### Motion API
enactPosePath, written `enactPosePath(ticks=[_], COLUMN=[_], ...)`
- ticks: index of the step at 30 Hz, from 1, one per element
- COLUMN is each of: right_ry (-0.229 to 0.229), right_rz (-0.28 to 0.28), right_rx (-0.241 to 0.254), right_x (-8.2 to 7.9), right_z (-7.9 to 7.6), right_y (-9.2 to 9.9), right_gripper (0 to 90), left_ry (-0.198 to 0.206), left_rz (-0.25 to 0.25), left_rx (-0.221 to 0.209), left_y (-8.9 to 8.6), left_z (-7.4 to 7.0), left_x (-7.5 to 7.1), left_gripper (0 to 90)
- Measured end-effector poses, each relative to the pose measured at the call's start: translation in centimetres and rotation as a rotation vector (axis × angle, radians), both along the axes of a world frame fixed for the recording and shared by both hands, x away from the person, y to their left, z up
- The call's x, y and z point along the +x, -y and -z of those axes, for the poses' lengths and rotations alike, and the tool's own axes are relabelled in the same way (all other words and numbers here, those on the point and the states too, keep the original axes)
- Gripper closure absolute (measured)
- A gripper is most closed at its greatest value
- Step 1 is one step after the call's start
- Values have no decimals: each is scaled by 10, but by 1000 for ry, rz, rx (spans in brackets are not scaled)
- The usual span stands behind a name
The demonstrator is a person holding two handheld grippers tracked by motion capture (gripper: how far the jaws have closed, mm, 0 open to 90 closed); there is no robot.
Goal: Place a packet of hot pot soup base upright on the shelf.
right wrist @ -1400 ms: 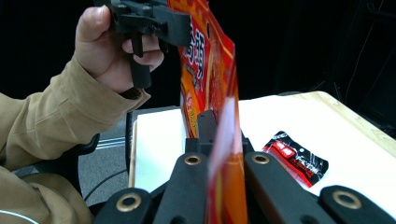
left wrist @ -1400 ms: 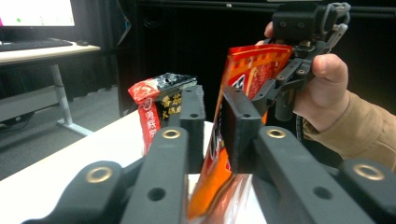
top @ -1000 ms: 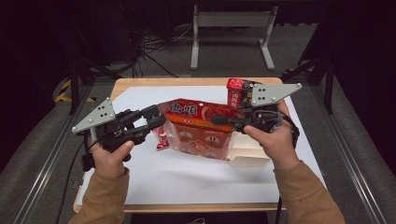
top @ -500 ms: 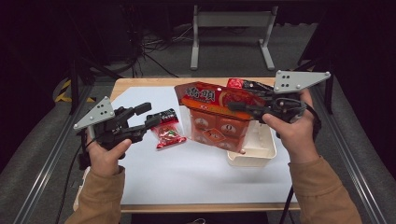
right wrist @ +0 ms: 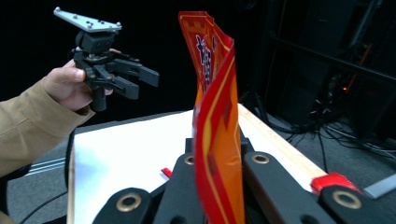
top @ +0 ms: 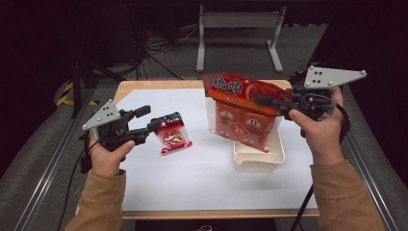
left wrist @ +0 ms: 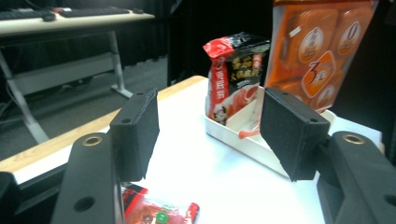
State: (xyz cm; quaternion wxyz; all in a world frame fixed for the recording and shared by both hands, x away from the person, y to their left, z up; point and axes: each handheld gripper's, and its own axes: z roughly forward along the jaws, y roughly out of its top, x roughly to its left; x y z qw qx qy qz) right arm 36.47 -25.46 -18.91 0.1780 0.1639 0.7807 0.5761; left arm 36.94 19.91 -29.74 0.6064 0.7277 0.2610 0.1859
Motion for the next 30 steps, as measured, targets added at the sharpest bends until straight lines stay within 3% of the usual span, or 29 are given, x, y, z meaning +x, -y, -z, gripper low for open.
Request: enactPosePath(ticks=[4,9,21,30], right_ry=[5,6,-3,-24], right_rz=[26,57,114,170], right_rx=[-1,-8,10,37], right_x=[3,6,16,27], right_z=[-1,1,8,23], right_y=[8,17,33,45], right_gripper=[897,897,897,897], left_ry=[4,-36,-78,-107], left_rz=[-11,-29,-46,-84], left_rx=[-1,46,51,57], left_y=[-3,-5,-12,-16], left_z=[6,13,27,35], left_x=[5,13,23,27], left_gripper=[366,346,366,257])
